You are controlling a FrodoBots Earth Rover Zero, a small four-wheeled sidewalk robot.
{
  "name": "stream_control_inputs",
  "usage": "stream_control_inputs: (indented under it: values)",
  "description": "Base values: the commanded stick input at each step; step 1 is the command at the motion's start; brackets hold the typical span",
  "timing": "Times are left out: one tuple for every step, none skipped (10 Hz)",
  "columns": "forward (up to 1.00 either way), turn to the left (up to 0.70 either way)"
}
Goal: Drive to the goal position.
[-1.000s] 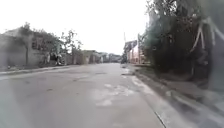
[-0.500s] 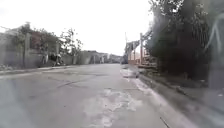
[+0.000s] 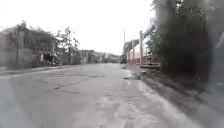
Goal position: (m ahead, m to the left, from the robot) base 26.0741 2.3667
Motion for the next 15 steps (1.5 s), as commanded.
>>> stream_control_inputs:
  values:
    - [1.0, -0.02]
    - [1.0, -0.02]
    - [1.0, -0.02]
    - [1.0, -0.02]
    - [1.0, -0.01]
    - [1.0, -0.01]
    - [1.0, -0.02]
    - [1.0, -0.12]
    - [1.0, -0.32]
    - [1.0, -0.4]
    - [1.0, -0.29]
    - [1.0, -0.11]
    - [1.0, 0.0]
    - [1.0, 0.0]
    - [1.0, 0.0]
